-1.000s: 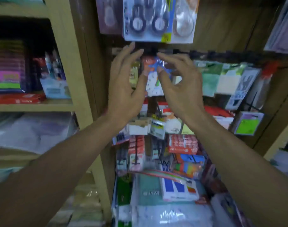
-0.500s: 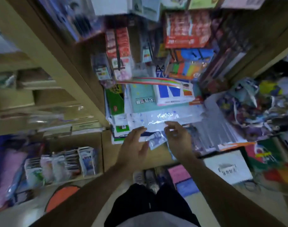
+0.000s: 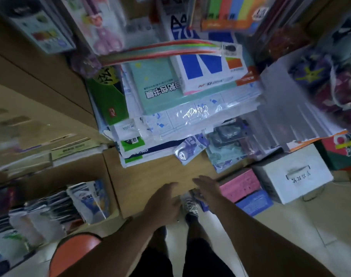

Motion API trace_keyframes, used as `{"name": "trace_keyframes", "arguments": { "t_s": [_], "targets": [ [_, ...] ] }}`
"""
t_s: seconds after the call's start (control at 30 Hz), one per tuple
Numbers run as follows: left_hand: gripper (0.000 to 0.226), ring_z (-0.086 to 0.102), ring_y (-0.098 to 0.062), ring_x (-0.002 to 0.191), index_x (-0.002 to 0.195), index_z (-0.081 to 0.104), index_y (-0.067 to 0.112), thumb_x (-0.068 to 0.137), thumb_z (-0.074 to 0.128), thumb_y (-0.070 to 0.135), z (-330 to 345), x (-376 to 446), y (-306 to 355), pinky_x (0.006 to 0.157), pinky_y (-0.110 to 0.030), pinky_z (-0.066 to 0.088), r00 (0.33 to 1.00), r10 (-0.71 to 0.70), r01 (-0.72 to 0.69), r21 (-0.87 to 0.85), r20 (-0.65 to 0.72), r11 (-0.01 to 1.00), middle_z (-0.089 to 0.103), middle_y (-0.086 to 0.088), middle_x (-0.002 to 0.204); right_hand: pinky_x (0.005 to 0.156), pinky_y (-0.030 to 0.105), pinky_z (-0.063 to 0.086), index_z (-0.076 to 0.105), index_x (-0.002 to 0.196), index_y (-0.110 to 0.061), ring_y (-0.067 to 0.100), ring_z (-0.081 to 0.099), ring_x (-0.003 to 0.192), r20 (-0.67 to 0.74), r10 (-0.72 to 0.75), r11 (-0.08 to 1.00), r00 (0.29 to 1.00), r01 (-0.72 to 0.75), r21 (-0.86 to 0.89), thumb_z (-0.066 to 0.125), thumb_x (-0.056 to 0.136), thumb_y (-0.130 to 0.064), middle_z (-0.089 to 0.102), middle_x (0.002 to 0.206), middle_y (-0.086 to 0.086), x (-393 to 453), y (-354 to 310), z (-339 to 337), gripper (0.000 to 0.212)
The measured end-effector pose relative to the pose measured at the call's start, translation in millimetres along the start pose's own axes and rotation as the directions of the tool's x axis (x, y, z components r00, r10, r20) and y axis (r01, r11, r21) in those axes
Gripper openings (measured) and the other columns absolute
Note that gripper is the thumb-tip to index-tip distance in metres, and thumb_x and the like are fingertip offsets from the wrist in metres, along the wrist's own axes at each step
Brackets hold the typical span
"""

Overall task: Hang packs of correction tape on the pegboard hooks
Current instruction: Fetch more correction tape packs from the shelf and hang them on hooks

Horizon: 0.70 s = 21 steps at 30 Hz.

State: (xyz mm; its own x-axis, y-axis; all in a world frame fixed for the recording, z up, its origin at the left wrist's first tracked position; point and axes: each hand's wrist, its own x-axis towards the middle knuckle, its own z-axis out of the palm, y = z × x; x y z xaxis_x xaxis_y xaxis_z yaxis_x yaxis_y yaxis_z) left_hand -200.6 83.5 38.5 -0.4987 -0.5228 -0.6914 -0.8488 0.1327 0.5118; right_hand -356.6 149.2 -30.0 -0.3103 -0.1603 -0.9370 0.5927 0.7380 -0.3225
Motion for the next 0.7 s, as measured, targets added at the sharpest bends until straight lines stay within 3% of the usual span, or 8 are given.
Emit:
{"name": "trace_keyframes", "arguments": {
  "t_s": [0.17, 0.23, 0.3, 0.4, 0.47, 0.53, 0.63, 0.7],
  "targets": [
    [0.058, 0.046, -0.01, 0.13, 0.144, 0.036, 0.03, 0.09, 0.058, 0.035, 8.7, 63.9, -42.8, 0.107, -0.028, 0.041, 0.999, 0.04, -0.04, -0.032, -0.004, 0.999, 0.045, 0.008, 0.144, 0.098, 0.043, 0.056, 0.033, 0.156, -0.014, 0.032, 0.061, 0.123, -0.052, -0.006, 0.957, 0.999, 0.021, 0.288, 0.075, 0.091, -0.014, 0.06, 0.136, 0.017, 83.4, -16.8, 43.2, 0.078],
    [0.057, 0.044, -0.009, 0.131, 0.144, 0.037, 0.03, 0.091, 0.058, 0.035, 10.7, 84.3, -56.0, 0.107, -0.024, 0.038, 0.998, 0.054, -0.055, -0.048, -0.025, 0.997, 0.044, 0.009, 0.144, 0.101, 0.039, 0.054, 0.03, 0.157, -0.018, 0.027, 0.06, 0.119, -0.066, -0.041, 0.934, 0.997, 0.062, 0.351, 0.076, 0.09, -0.019, 0.055, 0.142, 0.01, 114.1, -18.6, 53.8, 0.082],
    [0.056, 0.043, -0.007, 0.131, 0.143, 0.038, 0.029, 0.091, 0.058, 0.036, 14.4, 101.8, -67.2, 0.102, -0.017, 0.034, 0.996, 0.069, -0.072, -0.069, -0.049, 0.995, 0.044, 0.011, 0.144, 0.097, 0.037, 0.054, 0.046, 0.146, -0.023, 0.02, 0.063, 0.102, -0.06, -0.066, 0.915, 0.996, 0.084, 0.394, 0.079, 0.085, -0.024, 0.062, 0.133, 0.004, 139.2, -18.3, 62.9, 0.069],
    [0.057, 0.04, -0.005, 0.133, 0.144, 0.036, 0.028, 0.091, 0.059, 0.034, 23.3, 124.9, -76.6, 0.102, -0.017, 0.032, 0.997, 0.076, -0.08, -0.137, -0.032, 0.987, 0.043, 0.013, 0.143, 0.096, 0.05, 0.057, 0.067, 0.112, -0.022, 0.027, 0.07, 0.1, -0.114, -0.077, 0.937, 0.991, 0.111, 0.331, 0.09, 0.056, -0.048, 0.073, 0.114, 0.007, 170.5, -15.9, 70.5, 0.065],
    [0.056, 0.041, -0.007, 0.133, 0.142, 0.039, 0.027, 0.091, 0.061, 0.03, 28.1, 137.9, -75.0, 0.104, -0.021, 0.034, 0.998, 0.057, -0.059, -0.25, -0.016, 0.966, 0.044, 0.011, 0.144, 0.095, 0.048, 0.058, 0.067, 0.091, -0.022, 0.03, 0.07, 0.098, -0.131, -0.119, 0.946, 0.984, 0.152, 0.285, 0.088, 0.072, -0.041, 0.072, 0.098, 0.007, 175.1, -14.5, 73.3, 0.034],
    [0.055, 0.043, -0.006, 0.131, 0.14, 0.042, 0.026, 0.089, 0.063, 0.026, 29.4, 148.9, -67.3, 0.103, -0.024, 0.036, 0.997, 0.041, -0.06, -0.339, -0.063, 0.939, 0.047, 0.011, 0.14, 0.088, 0.042, 0.057, 0.069, 0.089, -0.022, 0.025, 0.07, 0.09, -0.103, -0.184, 0.951, 0.978, 0.203, 0.234, 0.081, 0.085, -0.034, 0.073, 0.09, 0.002, 163.3, -12.3, 70.5, 0.018],
    [0.059, 0.039, 0.003, 0.12, 0.141, 0.039, 0.028, 0.088, 0.064, 0.03, 25.7, 161.9, -51.2, 0.096, -0.021, 0.036, 0.983, 0.025, -0.094, -0.387, -0.18, 0.917, 0.042, 0.019, 0.131, 0.067, 0.028, 0.058, 0.073, 0.093, -0.019, 0.013, 0.071, 0.073, -0.033, -0.309, 0.915, 0.95, 0.307, 0.261, 0.076, 0.09, -0.027, 0.076, 0.082, -0.003, 125.9, -8.4, 53.2, 0.009],
    [0.059, 0.047, 0.002, 0.115, 0.14, 0.041, 0.03, 0.087, 0.066, 0.037, 24.9, 171.3, -41.0, 0.09, -0.022, 0.042, 0.991, 0.026, -0.081, -0.427, -0.134, 0.901, 0.047, 0.02, 0.126, 0.055, 0.02, 0.05, 0.072, 0.094, -0.014, 0.011, 0.067, 0.064, 0.01, -0.342, 0.917, 0.94, 0.332, 0.222, 0.07, 0.095, -0.024, 0.074, 0.077, -0.001, 101.8, -5.5, 37.2, 0.011]
  ]
}}
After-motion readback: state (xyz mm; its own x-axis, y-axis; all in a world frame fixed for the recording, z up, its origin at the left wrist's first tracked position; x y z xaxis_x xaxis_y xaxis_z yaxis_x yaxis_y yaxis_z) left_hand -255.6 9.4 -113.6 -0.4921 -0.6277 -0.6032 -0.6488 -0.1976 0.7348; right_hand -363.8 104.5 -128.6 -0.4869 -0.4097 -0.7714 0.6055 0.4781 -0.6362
